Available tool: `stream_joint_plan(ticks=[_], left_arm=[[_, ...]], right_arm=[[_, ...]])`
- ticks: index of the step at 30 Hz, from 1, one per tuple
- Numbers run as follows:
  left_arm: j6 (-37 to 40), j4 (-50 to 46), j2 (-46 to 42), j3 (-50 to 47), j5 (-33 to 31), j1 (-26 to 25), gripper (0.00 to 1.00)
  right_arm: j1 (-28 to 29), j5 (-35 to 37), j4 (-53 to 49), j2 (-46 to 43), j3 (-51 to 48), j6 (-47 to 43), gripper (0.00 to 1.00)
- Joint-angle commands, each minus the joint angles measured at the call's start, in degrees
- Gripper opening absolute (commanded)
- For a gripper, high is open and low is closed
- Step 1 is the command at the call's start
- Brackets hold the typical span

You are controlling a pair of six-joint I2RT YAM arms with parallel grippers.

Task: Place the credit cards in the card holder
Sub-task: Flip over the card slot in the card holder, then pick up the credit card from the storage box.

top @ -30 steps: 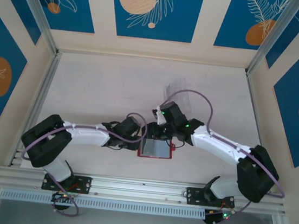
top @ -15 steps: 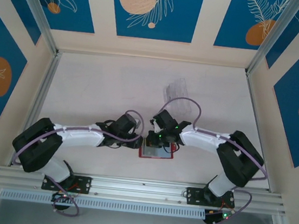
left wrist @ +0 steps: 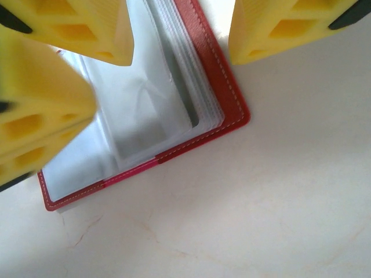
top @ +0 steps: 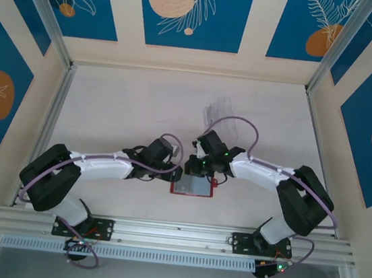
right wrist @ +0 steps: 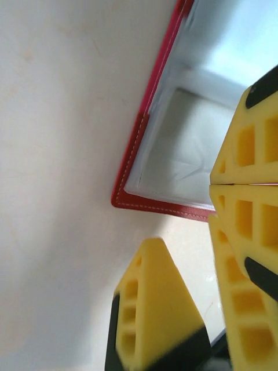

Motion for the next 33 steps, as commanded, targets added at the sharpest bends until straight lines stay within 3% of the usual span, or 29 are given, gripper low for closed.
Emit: stream_joint_plan(ticks=[1, 8, 15, 25, 33], left_arm=[[1.7, -0.2, 2.3, 2.5, 1.7, -0.2, 0.47], [3.6, -3.3, 6.3, 5.5, -0.7, -0.7, 0.45], [4.0, -4.2, 8.1, 5.7, -2.9, -1.6, 0.34], [2.6, -2.7, 9.1, 4.1, -3.5, -2.8, 0.28], [1.9, -2.3, 8.7, 3.1, -3.6, -3.2, 0.25]], right_arm=[[-0.9, 4.1, -7.2, -3.8, 2.5, -2.0, 0.12], [-6.1, 5.9, -11.4, -10.0, 2.6, -3.9, 0.17], [-11.4, 12.7, -17.0, -10.0, 9.7, -8.7, 0.31], [-13.7, 26.8, -19.8, 7.6, 30.5, -16.5, 0.36], [-13.7, 30.1, -19.2, 23.3, 46.0, -21.4, 0.35]])
